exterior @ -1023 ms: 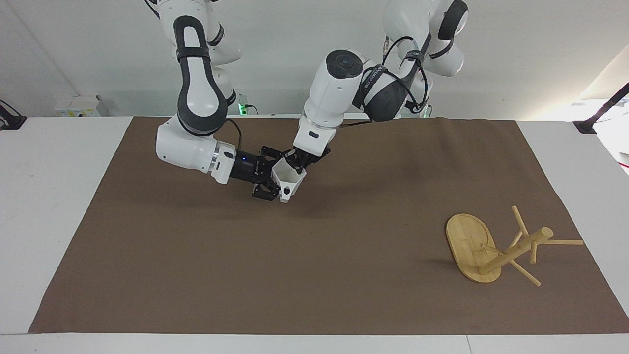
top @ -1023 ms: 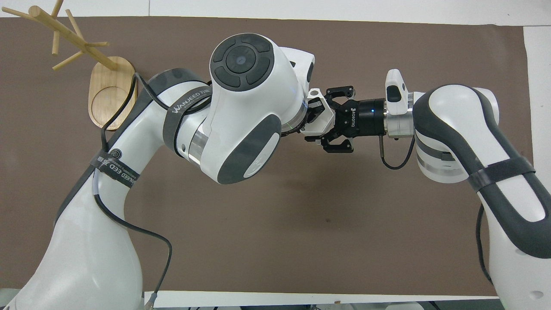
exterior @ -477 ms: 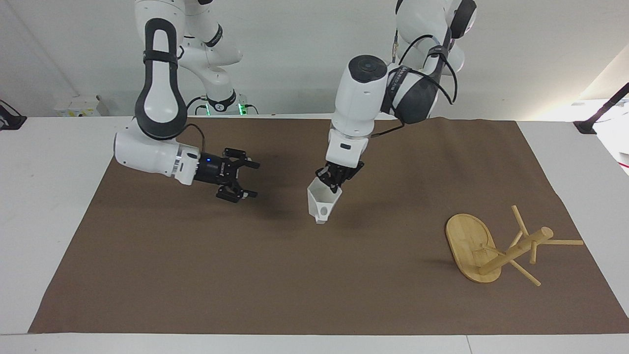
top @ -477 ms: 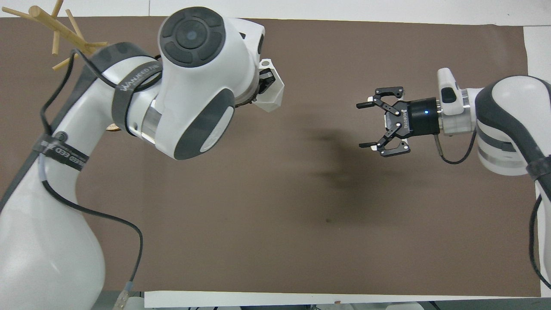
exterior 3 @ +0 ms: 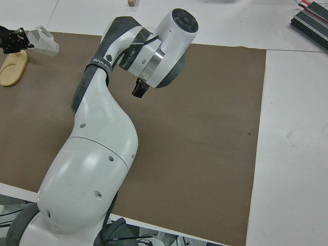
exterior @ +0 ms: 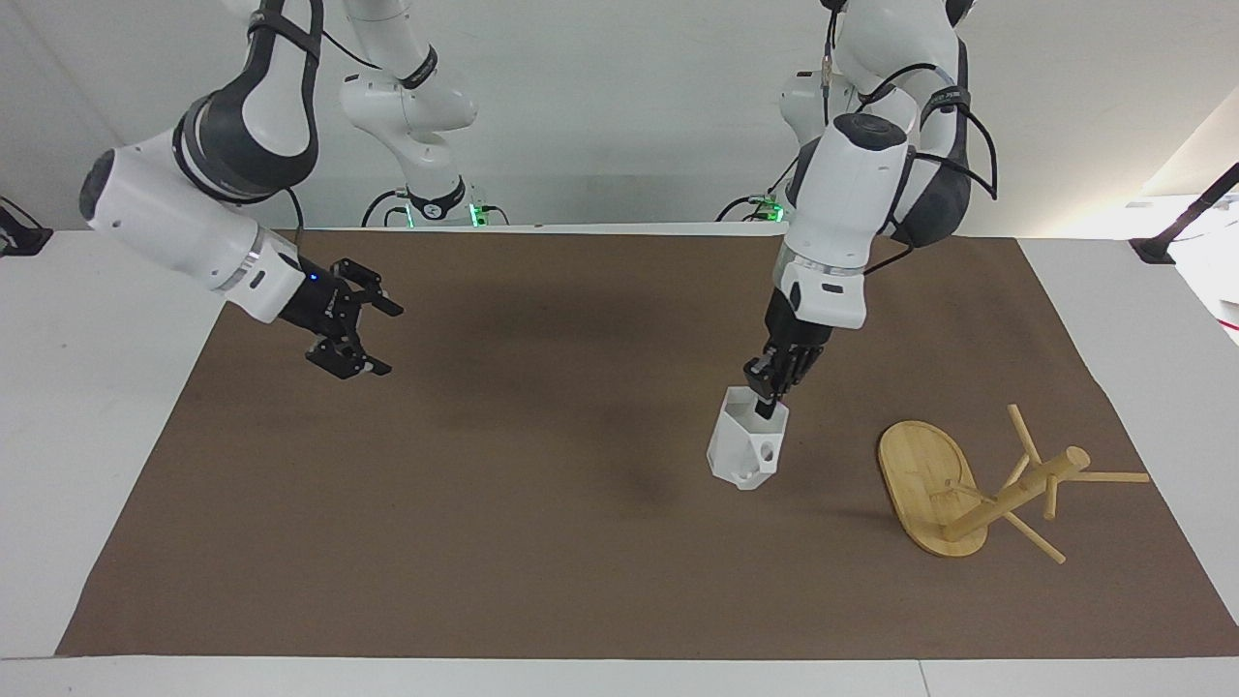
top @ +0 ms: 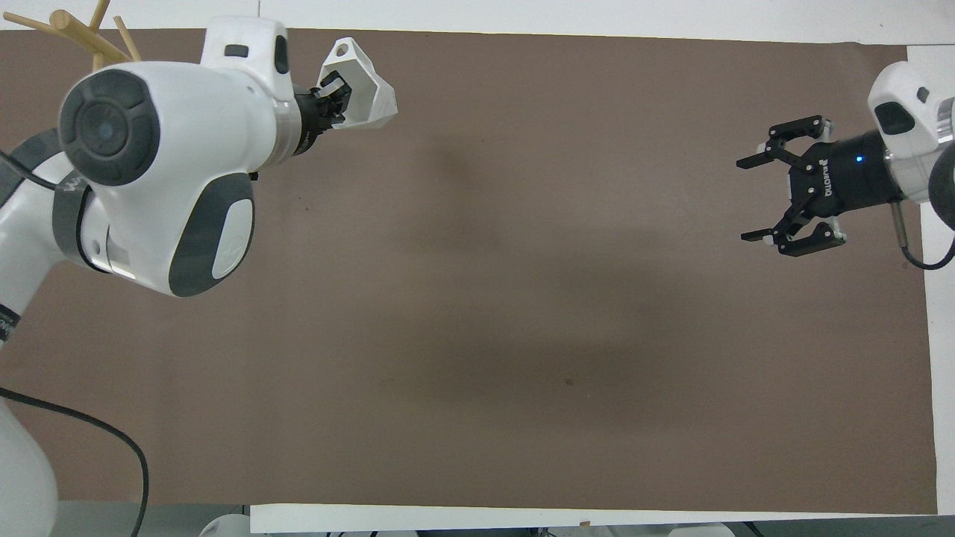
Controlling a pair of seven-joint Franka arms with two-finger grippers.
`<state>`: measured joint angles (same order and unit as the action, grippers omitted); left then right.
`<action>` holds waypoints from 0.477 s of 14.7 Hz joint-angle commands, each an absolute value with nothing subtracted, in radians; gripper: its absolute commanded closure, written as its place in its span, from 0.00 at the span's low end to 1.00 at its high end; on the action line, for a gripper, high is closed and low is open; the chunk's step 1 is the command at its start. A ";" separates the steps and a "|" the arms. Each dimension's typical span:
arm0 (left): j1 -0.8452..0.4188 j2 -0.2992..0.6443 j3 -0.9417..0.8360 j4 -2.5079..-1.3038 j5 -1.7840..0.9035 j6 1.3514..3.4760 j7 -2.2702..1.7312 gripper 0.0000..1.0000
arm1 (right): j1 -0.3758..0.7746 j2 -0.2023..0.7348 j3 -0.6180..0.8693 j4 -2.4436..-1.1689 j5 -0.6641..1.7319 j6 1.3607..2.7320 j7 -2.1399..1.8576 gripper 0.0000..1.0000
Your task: Hang cup on rack
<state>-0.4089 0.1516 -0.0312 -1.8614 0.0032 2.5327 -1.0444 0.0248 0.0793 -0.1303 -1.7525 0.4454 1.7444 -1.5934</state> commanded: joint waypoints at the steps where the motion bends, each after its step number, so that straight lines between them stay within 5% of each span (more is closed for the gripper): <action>1: -0.330 0.057 -0.041 -2.101 0.020 2.789 -1.049 1.00 | 0.032 0.080 -0.121 -1.681 0.300 1.736 -1.326 0.00; 4: -0.241 0.044 -0.044 -2.180 0.020 2.902 -1.048 1.00 | 0.031 0.003 -0.121 -1.665 0.160 1.688 -0.997 0.00; 7: -0.177 0.060 -0.046 -2.177 -0.009 2.902 -1.051 1.00 | 0.032 0.009 -0.117 -1.504 0.036 1.461 -0.599 0.00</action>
<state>-0.2133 0.0877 -0.0321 -2.1455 0.0013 2.8809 -1.0447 0.0344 0.0047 -0.1248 -1.6028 0.1070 1.5776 -0.8240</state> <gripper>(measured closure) 0.952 0.000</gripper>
